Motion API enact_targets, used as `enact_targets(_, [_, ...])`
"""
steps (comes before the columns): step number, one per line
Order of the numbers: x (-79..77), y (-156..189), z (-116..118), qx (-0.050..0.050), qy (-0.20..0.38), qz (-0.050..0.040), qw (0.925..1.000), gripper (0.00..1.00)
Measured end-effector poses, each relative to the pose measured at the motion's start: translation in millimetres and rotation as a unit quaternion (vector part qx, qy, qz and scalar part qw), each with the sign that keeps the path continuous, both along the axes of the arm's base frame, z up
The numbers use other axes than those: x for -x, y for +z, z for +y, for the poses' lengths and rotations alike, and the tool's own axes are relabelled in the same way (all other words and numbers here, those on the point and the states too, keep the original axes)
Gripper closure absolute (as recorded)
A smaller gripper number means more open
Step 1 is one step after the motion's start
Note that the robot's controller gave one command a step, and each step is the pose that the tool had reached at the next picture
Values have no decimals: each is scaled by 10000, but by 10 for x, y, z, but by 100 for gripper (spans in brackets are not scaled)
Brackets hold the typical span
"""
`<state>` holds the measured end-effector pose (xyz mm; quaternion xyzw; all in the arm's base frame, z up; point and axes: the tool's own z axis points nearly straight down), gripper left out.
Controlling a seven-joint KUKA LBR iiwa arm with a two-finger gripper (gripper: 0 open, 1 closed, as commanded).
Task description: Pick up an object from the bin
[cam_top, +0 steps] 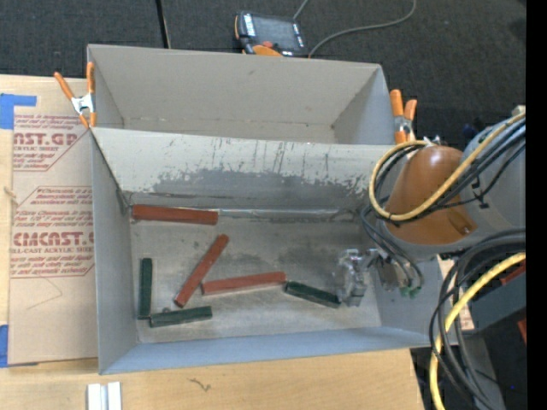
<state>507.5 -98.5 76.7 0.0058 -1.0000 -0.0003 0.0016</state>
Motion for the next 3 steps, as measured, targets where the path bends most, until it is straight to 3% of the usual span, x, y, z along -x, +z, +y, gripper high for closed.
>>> enact_targets(1, [-10, 36, -2, 5, 1, -19, 10000, 0])
enact_targets(2, [89, -45, 667, -16, -478, -4, 9989, 0])
enact_targets(3, [236, 82, 1562, -6, 1083, -44, 9941, 0])
